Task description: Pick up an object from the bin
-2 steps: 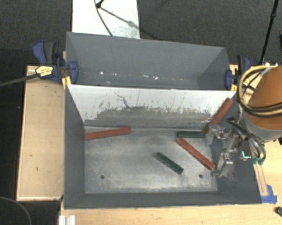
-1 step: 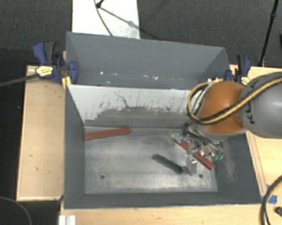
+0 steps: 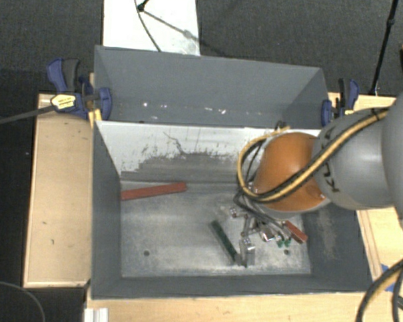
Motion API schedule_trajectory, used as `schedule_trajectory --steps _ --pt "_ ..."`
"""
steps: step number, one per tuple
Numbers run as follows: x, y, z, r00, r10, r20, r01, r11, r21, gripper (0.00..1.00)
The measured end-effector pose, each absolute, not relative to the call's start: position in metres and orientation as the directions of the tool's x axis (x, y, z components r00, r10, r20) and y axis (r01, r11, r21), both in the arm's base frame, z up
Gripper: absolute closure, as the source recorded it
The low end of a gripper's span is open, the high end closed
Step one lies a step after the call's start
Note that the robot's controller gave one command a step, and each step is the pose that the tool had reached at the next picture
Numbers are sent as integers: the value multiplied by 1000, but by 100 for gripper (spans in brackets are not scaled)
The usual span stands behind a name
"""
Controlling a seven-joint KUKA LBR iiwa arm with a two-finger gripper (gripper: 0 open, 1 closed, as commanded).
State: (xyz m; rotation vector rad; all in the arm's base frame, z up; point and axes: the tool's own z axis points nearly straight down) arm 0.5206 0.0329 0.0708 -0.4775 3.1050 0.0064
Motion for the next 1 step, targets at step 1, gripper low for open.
schedule_trajectory --steps 1 --pt "485 89 71 -978 -208 -7 -208 978 2 0"
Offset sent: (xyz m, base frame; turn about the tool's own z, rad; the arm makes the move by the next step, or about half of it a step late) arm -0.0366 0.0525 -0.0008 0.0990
